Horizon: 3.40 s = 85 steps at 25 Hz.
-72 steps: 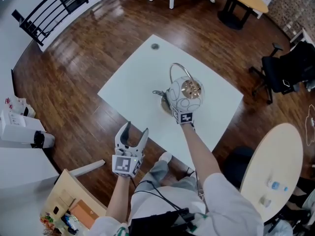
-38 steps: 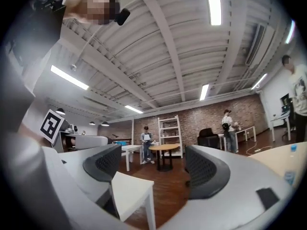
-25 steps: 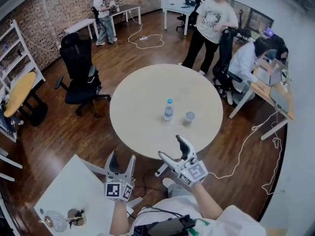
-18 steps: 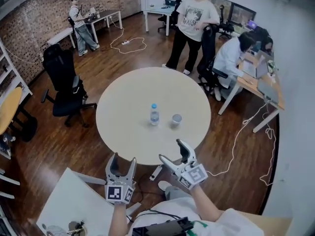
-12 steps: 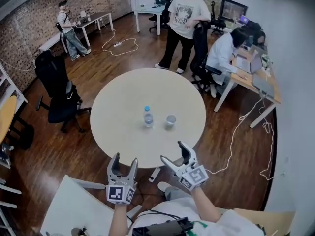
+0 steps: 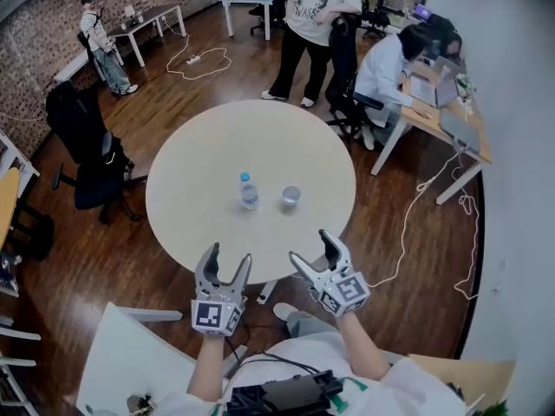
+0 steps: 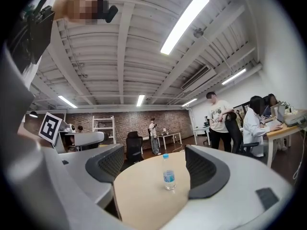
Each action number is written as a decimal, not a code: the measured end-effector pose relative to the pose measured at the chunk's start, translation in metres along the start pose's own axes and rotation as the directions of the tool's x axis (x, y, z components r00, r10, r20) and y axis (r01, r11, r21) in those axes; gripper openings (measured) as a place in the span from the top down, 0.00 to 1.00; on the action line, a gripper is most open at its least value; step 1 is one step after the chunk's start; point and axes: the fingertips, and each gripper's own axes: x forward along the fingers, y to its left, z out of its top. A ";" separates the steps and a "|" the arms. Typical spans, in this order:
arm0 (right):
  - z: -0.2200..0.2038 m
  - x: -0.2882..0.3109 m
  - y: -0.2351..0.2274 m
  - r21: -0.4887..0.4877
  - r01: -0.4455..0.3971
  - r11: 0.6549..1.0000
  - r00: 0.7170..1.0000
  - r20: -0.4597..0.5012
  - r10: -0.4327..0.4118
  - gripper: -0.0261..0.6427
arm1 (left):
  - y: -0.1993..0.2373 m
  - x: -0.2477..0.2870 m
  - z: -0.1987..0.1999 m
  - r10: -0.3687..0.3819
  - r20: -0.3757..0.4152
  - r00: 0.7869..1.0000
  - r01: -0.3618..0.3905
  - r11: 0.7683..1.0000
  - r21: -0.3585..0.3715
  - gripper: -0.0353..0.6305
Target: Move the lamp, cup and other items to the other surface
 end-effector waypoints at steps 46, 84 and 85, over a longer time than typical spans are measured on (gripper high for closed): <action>-0.055 0.233 0.033 -0.092 -0.369 0.925 0.903 -0.269 0.334 0.73 | 0.067 -0.049 -0.023 0.427 -0.081 0.901 -0.427 0.904 0.011 0.48; -0.127 0.007 0.636 0.031 -0.971 0.239 0.219 -0.295 0.930 0.73 | 0.041 -0.581 0.029 0.969 0.015 0.248 -0.969 0.248 0.007 0.48; -0.133 0.003 0.653 0.032 -0.978 0.208 0.189 -0.299 0.935 0.73 | 0.040 -0.592 0.027 0.974 0.008 0.225 -0.974 0.225 0.008 0.48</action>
